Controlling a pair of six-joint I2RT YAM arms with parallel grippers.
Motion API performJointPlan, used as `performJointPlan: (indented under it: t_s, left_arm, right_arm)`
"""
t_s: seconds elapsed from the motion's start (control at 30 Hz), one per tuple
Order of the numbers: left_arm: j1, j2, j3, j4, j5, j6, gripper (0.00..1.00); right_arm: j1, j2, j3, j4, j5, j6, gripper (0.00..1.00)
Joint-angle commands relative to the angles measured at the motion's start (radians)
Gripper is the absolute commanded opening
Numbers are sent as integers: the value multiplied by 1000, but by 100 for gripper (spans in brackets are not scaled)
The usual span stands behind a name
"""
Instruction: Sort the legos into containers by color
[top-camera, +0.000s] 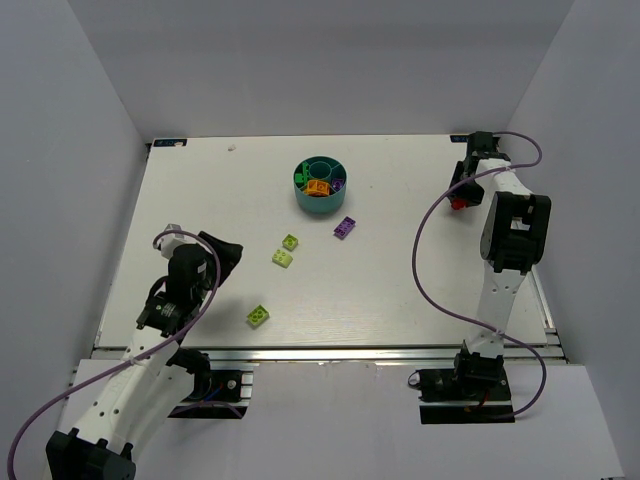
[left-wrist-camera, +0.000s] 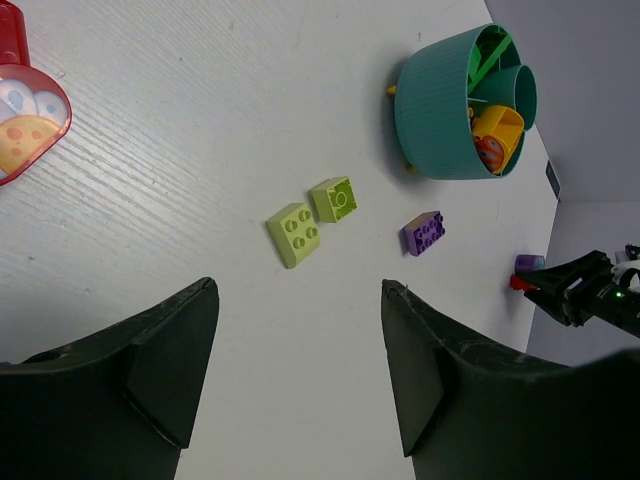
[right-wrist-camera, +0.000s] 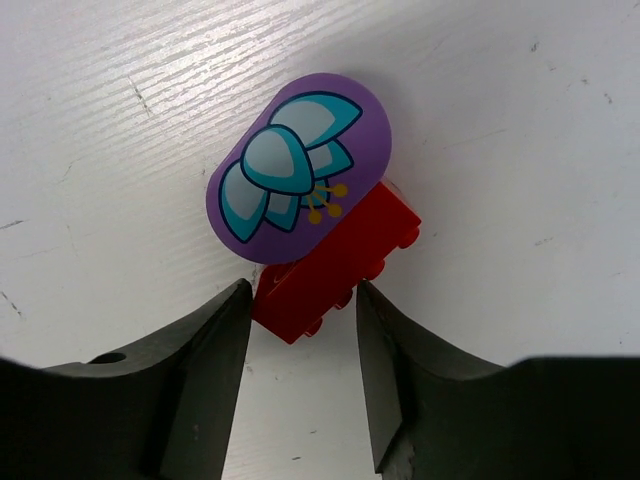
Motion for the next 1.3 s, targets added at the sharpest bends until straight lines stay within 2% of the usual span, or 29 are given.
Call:
performJointPlan:
  t_s: [0.0,0.03,0.07,0.23,0.27,0.33,0.4,0.47,0.5,0.6,0.77,0.93,1.1,1.27]
  left_arm:
    - [4,-15,-7,13,10,-1,75]
    - [6,-18,-7,13,10,-1,75]
    - [4,-22,-7,12,8,-1,75]
    - [6,-32,-7,24,28,-1,75]
    - [4,-36,-8,35,39,0,75]
    - [6,-42,-14,97,69,15,75]
    - [6,-47,-31,154,143,20,75]
    - [6,-35,-40,245,198,15,75]
    - [4,-27,-48,304,268,11,74]
    - [6,31,-46,380,367,2,72]
    - [-19,138,-17,538,444,-17,72]
    - [-75,307,24,688,478,-49,73]
    - [-164,459,108,779,487,-52,78]
    - [-213,585,161,883,511,-54,81]
  right_arm:
    - [-2,-17,5,29,11,10,49]
    - [-1,-19,3,27,4,10,47]
    - [-2,-20,0,27,-1,7,40]
    - [-10,-33,-17,29,-29,-5,19]
    - [-14,-36,-20,27,-39,-10,10]
    - [-25,-63,-38,27,-94,-24,0]
    - [-31,-113,-64,44,-156,-47,0]
    - [-36,-154,-115,58,-275,-76,0]
    - [-34,-196,-133,70,-355,-112,0]
    - [-33,-287,-218,93,-470,-194,0]
    - [-18,-423,-339,126,-667,-477,0]
    - [15,-546,-422,9,-915,-812,0]
    - [109,-643,-480,-171,-1024,-1202,0]
    - [194,-684,-502,-272,-1075,-1364,0]
